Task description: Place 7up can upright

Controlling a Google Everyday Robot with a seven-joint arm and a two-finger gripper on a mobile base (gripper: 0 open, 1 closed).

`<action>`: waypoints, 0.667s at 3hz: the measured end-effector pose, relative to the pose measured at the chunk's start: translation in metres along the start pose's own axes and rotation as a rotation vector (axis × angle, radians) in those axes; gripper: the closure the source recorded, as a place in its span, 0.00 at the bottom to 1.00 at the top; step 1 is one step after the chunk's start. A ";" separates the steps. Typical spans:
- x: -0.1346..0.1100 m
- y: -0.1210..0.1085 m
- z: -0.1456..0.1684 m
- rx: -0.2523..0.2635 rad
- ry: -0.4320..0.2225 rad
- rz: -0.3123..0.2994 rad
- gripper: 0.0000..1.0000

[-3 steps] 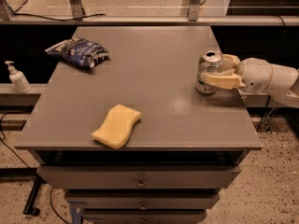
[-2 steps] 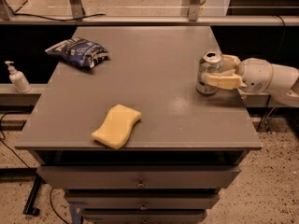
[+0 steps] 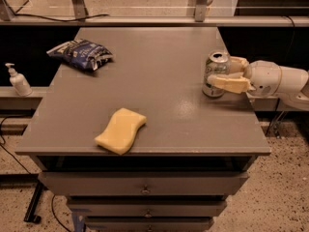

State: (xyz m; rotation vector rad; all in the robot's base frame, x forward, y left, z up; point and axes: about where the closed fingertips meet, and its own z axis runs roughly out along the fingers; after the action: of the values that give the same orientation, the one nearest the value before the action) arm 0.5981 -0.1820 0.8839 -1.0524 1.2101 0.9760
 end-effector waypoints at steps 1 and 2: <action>-0.002 0.000 0.000 -0.001 0.001 0.001 0.00; -0.012 -0.002 -0.010 0.014 0.012 -0.015 0.00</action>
Offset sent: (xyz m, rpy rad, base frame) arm -0.0047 -0.0321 0.0248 -0.0312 -0.0284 -0.0497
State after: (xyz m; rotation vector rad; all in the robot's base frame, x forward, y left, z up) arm 0.5964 -0.1927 0.8959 -1.0563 1.2151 0.9498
